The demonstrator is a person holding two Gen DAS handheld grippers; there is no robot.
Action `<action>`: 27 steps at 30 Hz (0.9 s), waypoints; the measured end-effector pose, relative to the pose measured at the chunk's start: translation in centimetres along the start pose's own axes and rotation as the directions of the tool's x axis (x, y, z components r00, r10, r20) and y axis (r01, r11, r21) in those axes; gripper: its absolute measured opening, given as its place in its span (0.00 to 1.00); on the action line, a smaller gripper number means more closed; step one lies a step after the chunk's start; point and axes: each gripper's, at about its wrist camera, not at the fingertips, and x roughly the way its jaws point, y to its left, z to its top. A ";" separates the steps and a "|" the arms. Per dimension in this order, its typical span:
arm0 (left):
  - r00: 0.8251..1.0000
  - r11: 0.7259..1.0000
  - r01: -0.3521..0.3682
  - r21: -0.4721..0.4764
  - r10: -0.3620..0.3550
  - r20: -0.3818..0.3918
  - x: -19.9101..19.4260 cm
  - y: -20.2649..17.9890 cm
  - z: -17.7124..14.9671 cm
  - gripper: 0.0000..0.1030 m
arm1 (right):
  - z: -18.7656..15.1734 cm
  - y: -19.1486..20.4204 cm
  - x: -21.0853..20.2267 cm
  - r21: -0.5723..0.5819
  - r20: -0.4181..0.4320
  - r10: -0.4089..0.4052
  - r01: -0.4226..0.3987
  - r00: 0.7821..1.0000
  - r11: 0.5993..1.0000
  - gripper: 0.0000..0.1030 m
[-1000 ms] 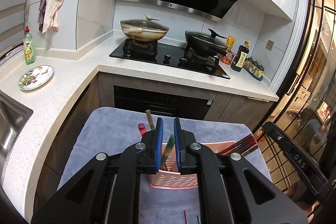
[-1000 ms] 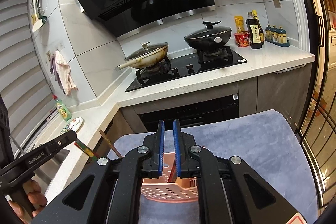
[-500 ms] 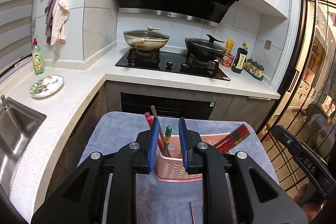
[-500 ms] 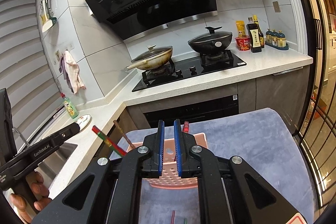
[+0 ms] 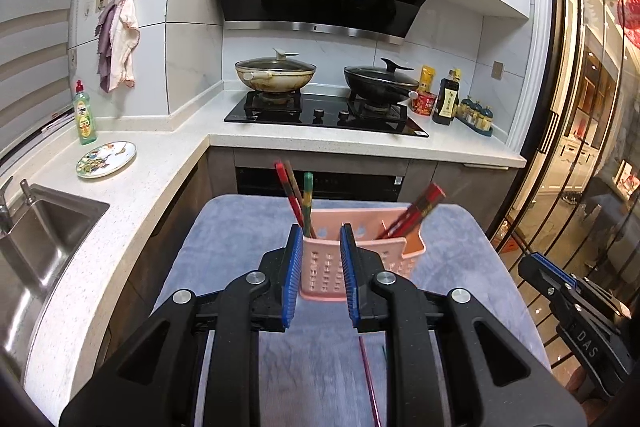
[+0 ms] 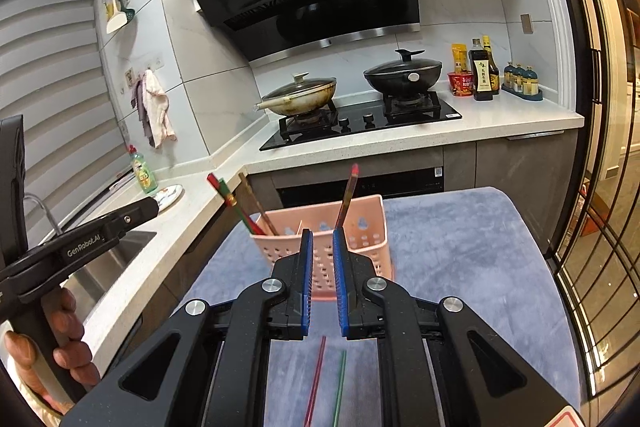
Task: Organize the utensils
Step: 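Withdraw both open tools back over the last two chopsticks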
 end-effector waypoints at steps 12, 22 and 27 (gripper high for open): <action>0.997 0.999 0.038 0.007 -0.037 -0.065 -3.2 -0.6 -5.8 0.18 | -6.0 1.0 -3.6 -0.045 -0.070 -0.028 0.025 0.997 0.999 0.12; 0.977 0.998 0.053 0.013 -0.049 -0.207 -3.0 -0.3 -13.8 0.23 | -14.8 0.2 -3.1 -0.057 -0.246 -0.062 0.049 0.967 0.997 0.22; 0.963 0.999 0.035 0.015 -0.029 -0.267 -2.8 0.2 -17.4 0.37 | -18.9 0.0 -2.3 -0.038 -0.328 -0.056 0.046 0.943 0.998 0.22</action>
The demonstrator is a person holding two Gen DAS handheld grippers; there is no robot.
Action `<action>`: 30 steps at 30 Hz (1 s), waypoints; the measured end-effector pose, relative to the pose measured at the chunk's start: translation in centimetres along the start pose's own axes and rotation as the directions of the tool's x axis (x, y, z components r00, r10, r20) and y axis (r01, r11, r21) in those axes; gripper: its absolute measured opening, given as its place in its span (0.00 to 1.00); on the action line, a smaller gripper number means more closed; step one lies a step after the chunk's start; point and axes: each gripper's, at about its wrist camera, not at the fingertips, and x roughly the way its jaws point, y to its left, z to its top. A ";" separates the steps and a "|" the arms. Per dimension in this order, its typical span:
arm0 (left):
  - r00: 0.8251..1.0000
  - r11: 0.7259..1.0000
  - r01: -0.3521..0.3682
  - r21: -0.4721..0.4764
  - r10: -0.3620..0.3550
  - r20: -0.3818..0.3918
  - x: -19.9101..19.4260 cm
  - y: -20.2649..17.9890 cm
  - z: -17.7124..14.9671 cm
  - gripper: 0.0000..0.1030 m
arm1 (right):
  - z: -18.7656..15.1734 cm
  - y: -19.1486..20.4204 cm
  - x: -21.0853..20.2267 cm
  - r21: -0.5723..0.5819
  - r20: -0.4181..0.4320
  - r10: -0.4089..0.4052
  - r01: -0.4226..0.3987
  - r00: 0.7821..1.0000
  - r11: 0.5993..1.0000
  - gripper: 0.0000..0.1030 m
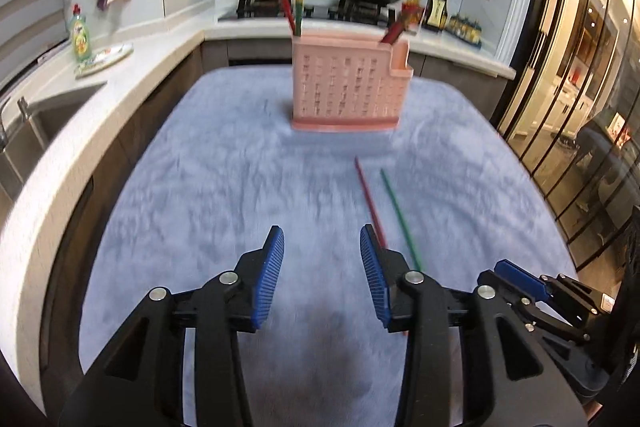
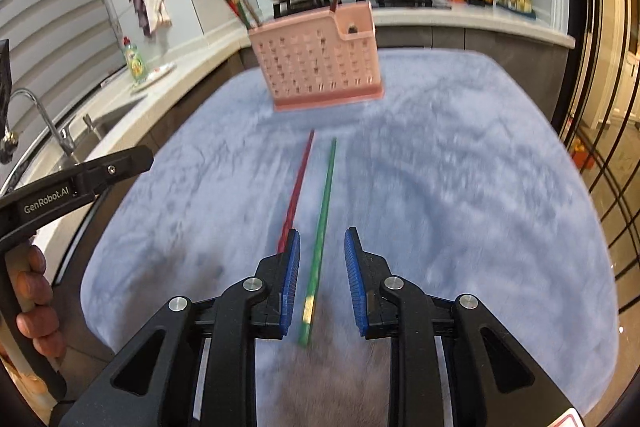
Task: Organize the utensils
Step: 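Withdraw both open tools back over the last two chopsticks, then grasp the red chopstick with the left tool while the right tool grasps the green chopstick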
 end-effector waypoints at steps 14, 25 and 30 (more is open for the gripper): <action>0.994 1.000 0.007 0.004 -0.006 -0.111 2.0 -0.2 -4.3 0.39 | -4.0 0.9 3.7 -0.005 -0.106 -0.012 0.012 0.994 1.000 0.22; 0.988 0.999 0.029 0.039 -0.023 -0.151 3.5 -1.8 -5.2 0.51 | -4.4 -0.5 3.9 0.014 -0.107 -0.046 0.048 0.993 0.999 0.06; 0.983 0.997 0.051 0.059 -0.040 -0.176 4.6 -3.4 -5.6 0.52 | -4.7 -2.4 2.9 0.060 -0.093 -0.066 0.072 0.993 0.996 0.06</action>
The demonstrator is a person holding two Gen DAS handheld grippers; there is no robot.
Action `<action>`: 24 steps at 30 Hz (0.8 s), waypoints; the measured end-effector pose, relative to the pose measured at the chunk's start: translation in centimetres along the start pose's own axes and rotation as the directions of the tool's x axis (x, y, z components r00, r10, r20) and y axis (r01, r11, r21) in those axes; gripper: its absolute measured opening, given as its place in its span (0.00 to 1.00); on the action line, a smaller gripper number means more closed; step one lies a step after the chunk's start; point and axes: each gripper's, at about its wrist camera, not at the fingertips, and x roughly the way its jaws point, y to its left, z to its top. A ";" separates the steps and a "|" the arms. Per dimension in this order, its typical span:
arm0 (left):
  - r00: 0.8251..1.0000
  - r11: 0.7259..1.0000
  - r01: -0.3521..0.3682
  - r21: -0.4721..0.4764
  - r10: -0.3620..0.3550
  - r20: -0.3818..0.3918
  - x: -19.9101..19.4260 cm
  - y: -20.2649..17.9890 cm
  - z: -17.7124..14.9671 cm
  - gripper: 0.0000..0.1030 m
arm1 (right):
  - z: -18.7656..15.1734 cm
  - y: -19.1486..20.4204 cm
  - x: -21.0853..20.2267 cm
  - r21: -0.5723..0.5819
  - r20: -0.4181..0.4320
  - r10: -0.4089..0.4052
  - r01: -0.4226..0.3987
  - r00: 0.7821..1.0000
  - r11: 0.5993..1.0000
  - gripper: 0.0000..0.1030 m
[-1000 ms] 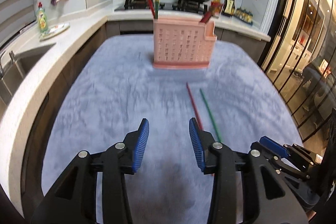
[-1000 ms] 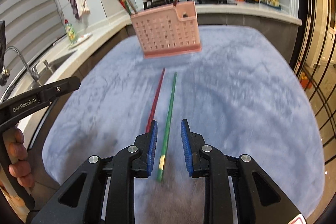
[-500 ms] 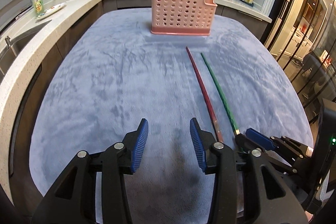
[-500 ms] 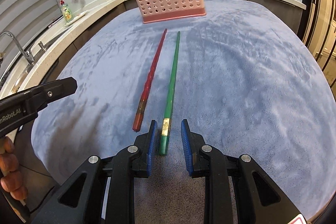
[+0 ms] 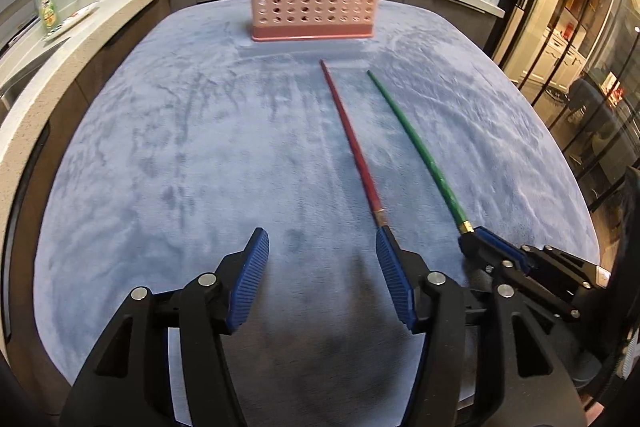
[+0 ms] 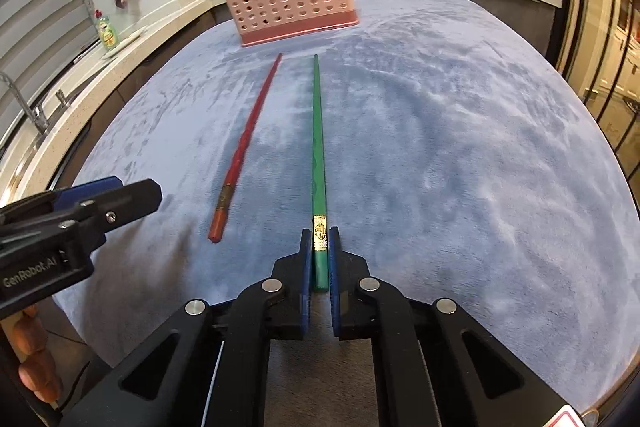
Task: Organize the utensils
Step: 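Grasp the red chopstick with the left tool while the right tool grasps the green chopstick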
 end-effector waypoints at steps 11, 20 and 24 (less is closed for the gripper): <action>0.999 0.999 -0.002 0.038 0.003 -0.035 2.7 -2.5 0.2 0.56 | -0.9 -1.9 -0.8 0.043 0.002 0.011 -0.011 1.000 0.999 0.06; 0.998 1.000 -0.014 0.010 0.014 -0.057 3.8 -2.0 -0.2 0.45 | -0.9 -2.0 -0.7 0.043 0.004 0.020 -0.020 1.000 0.999 0.07; 0.998 1.000 -0.018 0.006 0.018 -0.052 3.7 -1.6 -0.3 0.26 | -1.0 -2.0 -0.8 0.041 0.004 0.017 -0.017 1.000 0.999 0.06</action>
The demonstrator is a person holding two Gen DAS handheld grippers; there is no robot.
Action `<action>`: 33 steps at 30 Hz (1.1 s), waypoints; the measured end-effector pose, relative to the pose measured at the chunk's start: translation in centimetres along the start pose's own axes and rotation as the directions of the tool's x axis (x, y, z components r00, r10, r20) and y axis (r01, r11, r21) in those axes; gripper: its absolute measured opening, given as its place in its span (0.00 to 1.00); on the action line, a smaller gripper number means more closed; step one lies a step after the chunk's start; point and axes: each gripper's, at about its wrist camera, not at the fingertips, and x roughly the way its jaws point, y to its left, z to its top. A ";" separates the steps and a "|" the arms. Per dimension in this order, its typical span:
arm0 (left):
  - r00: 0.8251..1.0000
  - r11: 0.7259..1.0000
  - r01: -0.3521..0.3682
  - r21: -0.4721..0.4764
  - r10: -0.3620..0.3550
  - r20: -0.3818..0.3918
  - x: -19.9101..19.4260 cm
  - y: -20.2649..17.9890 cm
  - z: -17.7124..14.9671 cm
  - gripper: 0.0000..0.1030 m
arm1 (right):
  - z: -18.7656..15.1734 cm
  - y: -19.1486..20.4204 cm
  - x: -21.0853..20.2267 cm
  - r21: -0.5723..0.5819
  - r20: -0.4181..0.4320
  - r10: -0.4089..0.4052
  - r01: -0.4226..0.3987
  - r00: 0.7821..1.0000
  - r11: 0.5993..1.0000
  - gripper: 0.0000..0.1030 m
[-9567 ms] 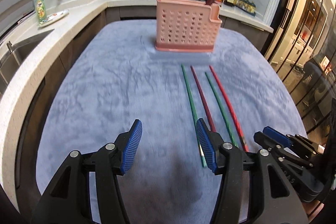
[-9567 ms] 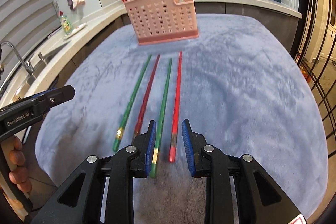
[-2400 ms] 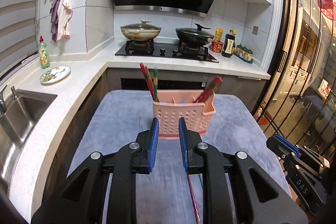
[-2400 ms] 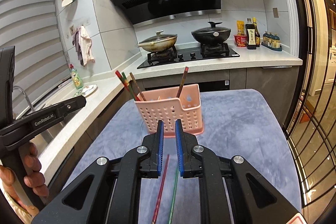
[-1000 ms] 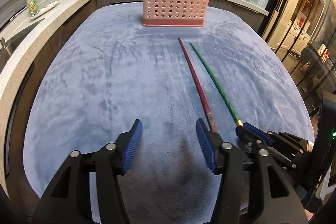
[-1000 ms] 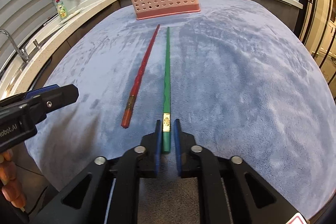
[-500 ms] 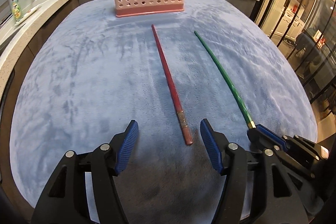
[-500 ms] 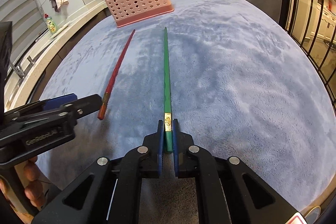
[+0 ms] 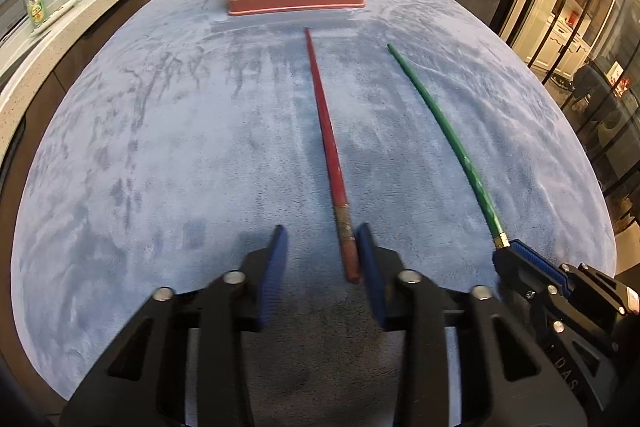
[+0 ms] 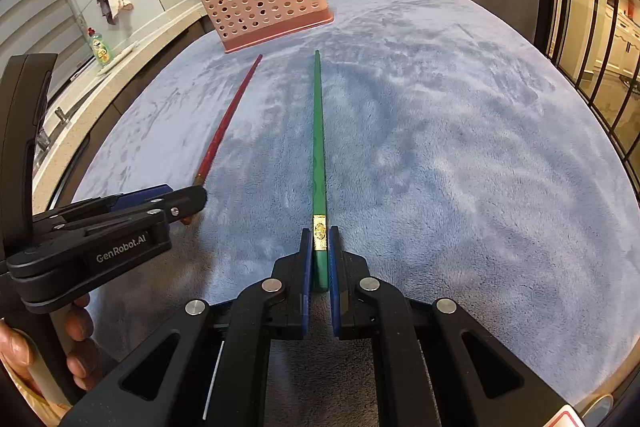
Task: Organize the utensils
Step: 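Grasp the red chopstick with the left tool while the right tool grasps the green chopstick, then carry both held chopsticks up over the pink holder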
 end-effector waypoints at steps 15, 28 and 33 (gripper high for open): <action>0.999 0.999 0.033 -0.030 -0.032 0.024 -3.2 1.9 -0.4 0.07 | 0.9 0.6 -2.6 0.006 0.043 0.027 -0.027 0.999 1.000 0.07; 0.980 0.995 0.066 -0.080 -0.050 0.191 -11.1 4.1 2.5 0.07 | 6.6 1.9 -9.6 -0.023 0.241 0.097 -0.094 0.966 0.995 0.07; 0.967 0.993 0.078 -0.084 -0.054 0.250 -13.7 4.6 4.2 0.07 | 8.9 2.4 -11.5 -0.034 0.301 0.115 -0.110 0.947 0.993 0.07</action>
